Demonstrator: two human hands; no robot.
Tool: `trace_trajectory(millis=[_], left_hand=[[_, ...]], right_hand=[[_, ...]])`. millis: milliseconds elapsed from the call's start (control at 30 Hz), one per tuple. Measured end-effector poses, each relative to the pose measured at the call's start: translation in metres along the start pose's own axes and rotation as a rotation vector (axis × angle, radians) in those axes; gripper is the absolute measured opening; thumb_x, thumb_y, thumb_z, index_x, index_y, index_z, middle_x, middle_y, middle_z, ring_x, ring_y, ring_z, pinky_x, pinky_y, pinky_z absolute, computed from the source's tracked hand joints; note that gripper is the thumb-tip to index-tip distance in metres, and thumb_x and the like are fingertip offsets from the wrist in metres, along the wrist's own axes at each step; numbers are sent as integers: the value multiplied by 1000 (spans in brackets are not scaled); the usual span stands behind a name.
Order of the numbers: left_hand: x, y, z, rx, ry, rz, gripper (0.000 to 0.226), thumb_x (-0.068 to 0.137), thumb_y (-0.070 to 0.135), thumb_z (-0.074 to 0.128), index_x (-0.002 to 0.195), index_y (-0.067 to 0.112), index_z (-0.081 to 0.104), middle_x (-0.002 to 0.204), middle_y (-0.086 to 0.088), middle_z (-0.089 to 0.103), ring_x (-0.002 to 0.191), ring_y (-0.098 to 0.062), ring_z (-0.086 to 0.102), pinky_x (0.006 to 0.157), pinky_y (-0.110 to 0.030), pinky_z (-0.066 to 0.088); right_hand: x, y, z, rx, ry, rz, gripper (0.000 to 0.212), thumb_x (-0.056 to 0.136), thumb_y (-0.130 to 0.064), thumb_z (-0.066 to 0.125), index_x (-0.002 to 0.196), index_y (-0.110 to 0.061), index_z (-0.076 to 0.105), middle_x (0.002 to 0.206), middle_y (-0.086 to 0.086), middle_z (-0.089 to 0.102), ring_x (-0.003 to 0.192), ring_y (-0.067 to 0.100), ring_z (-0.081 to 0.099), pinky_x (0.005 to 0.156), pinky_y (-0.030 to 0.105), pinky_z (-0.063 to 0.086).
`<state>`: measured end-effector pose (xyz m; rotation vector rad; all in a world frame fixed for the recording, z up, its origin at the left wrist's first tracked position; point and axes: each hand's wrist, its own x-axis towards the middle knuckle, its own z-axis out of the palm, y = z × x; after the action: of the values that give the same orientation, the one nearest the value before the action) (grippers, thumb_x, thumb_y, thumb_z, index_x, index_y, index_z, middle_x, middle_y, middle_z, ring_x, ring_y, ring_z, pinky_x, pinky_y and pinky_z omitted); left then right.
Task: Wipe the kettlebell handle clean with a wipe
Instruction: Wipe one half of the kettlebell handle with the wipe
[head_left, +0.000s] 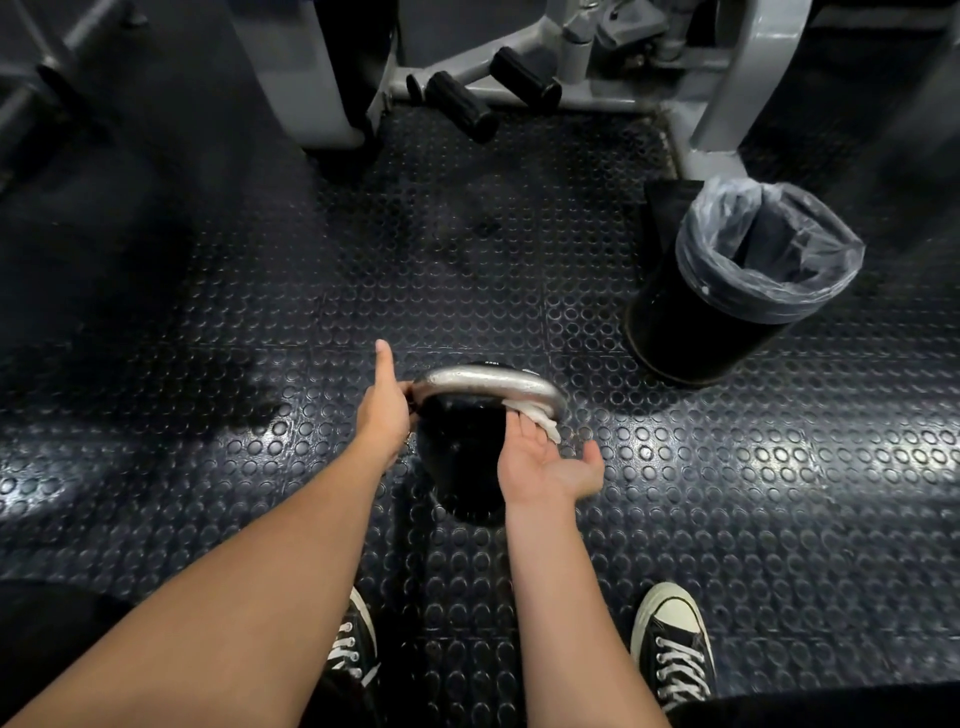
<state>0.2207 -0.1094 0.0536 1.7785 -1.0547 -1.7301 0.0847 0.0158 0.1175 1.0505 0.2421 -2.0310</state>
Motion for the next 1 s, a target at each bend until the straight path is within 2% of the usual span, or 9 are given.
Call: trace_trajectory(millis=[133,233,400,467,533,633,700,833,1000], left_hand=[[5,-3,-1,1,11,-16,129,45,120,24,104,22,83,104,-8,84,112,-28,75,120,-53,42],[4,-3,-2,0,-4,-17,130,46,120,24,105,21,84,104,-7,84,113,-28,74,121,-53,41],[6,-3,-1,1,-19,-16,130,47,120,24,104,21,85,106,-7,84,117,-28,72,123,-53,38],[9,-5,-2,-11,-16,-20,130,47,120,24,103,21,85,107,-7,84,117,-28,72,122,-52,39],[7,-4,-2,1,-18,-20,131,45,120,23,104,20,85,106,-7,84,117,-28,73,122,-53,39],[1,-1,0,7,-27,-3,133,45,120,23,107,19,83,101,-7,85,113,-27,75,121,-53,40],[0,-1,-1,4,-21,-1,135,42,120,24,108,18,82,100,-7,85,112,-28,75,121,-52,41],[-5,3,-1,4,-19,18,137,37,121,24,107,19,83,99,-8,84,111,-28,75,120,-53,41],[-14,7,1,-3,-9,27,136,31,121,24,101,20,83,98,-8,84,111,-27,75,121,-54,41]], right_hand=[[4,-3,3,4,40,-5,84,91,-47,46,148,8,18,152,31,27,141,46,28,116,57,22],[5,-2,8,29,30,19,84,91,-46,48,149,6,19,149,31,32,139,44,33,116,54,25],[-1,-1,2,-2,8,7,83,90,-45,48,149,4,18,152,32,27,142,45,25,117,57,20],[2,2,7,-5,-12,30,82,87,-49,51,146,1,25,153,25,30,141,37,33,117,51,24],[3,6,10,-19,-2,12,76,89,-51,49,140,1,32,145,17,41,128,26,48,113,41,31],[0,8,7,-11,-15,-24,73,92,-50,46,138,4,35,129,25,52,116,37,56,109,50,37],[-2,3,1,-11,17,-20,78,92,-51,45,144,5,28,133,29,48,121,41,52,111,57,33],[7,-5,6,0,11,52,94,86,-54,49,152,2,12,153,31,23,141,46,26,115,59,21],[0,-10,2,3,16,-6,86,89,-47,50,149,4,17,149,32,30,139,47,31,114,59,24]])
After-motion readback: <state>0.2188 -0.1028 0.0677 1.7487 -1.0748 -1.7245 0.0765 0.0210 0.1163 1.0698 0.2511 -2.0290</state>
